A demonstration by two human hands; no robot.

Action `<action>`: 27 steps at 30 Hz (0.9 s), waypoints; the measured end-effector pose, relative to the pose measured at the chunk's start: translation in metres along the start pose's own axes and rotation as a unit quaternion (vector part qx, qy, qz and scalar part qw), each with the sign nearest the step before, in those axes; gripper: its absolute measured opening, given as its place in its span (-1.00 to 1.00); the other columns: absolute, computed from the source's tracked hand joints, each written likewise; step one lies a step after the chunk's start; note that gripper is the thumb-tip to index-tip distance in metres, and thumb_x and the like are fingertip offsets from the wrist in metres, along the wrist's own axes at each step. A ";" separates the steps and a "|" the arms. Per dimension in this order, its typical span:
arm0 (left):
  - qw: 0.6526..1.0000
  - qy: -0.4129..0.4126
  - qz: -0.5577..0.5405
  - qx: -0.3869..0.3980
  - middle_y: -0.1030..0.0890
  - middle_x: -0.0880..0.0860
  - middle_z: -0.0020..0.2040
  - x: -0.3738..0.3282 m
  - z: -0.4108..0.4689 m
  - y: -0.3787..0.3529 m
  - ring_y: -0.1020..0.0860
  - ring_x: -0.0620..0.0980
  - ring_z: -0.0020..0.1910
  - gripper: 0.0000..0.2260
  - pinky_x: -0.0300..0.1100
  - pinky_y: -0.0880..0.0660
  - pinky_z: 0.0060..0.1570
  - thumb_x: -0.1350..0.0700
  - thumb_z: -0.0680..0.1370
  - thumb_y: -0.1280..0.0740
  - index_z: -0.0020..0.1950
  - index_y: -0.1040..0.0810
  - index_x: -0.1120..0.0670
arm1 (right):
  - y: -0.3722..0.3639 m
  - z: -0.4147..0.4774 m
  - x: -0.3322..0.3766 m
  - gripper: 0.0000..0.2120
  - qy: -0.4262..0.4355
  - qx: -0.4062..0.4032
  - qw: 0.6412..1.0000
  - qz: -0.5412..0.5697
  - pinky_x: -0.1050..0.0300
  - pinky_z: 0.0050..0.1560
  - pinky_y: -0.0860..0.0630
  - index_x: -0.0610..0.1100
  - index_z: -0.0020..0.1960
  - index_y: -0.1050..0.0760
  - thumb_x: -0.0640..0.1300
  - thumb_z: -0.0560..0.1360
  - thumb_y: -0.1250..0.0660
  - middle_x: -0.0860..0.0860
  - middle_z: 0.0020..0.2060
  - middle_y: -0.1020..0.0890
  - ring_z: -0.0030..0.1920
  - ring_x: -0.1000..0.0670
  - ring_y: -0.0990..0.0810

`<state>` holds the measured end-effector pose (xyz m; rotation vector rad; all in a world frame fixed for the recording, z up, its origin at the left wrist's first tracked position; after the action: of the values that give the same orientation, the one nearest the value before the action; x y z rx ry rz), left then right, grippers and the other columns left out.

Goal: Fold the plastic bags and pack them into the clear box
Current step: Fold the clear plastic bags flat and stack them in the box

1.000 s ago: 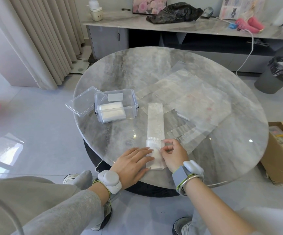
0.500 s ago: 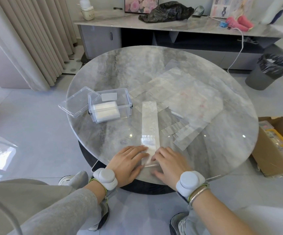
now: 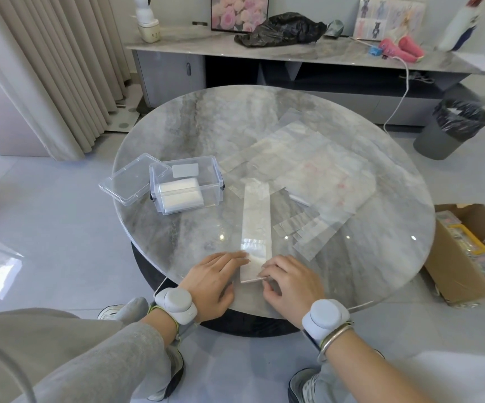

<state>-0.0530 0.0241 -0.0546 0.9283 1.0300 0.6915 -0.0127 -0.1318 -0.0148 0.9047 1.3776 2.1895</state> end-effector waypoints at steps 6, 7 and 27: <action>0.998 -0.006 0.019 -0.065 -0.55 -0.08 0.29 0.003 0.008 0.002 -0.51 -0.07 0.26 -0.70 -0.12 -0.51 0.18 -0.03 0.56 -0.27 0.24 -0.55 0.04 | 0.014 0.001 -0.003 -0.83 -0.086 -0.010 0.992 0.090 0.13 -0.24 -0.53 0.01 -0.19 -0.54 0.02 0.35 -0.21 0.19 -0.17 -0.61 -0.14 0.13 -0.55; 0.997 -0.005 0.022 -0.077 -0.57 -0.09 0.25 0.002 0.009 0.003 -0.52 -0.07 0.23 -0.72 -0.14 -0.53 0.12 -0.04 0.55 -0.27 0.20 -0.58 0.03 | 0.016 0.000 -0.005 -0.82 -0.094 -0.002 0.991 0.100 0.12 -0.21 -0.52 0.01 -0.19 -0.54 0.04 0.35 -0.20 0.19 -0.18 -0.62 -0.15 0.13 -0.55; 0.990 0.012 -0.004 -0.141 -0.62 -0.17 -0.02 0.001 0.008 0.014 -0.50 -0.11 0.09 -0.83 -0.18 -0.53 -0.08 0.02 0.55 -0.25 -0.05 -0.64 -0.01 | -0.007 -0.004 -0.015 -0.63 -0.082 0.148 0.983 0.067 0.23 0.02 -0.38 0.09 0.26 -0.46 0.05 0.46 -0.39 0.21 0.06 -0.52 0.10 0.12 -0.40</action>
<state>-0.0454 0.0289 -0.0412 0.6711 0.9282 0.8197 -0.0049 -0.1403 -0.0273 1.2870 1.6276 1.9796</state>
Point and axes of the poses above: each hand's wrist, its own z-axis towards the middle knuckle, its own y-axis out of the back of the hand, x = y × z, the point moved 6 cm from there along z, towards the middle knuckle
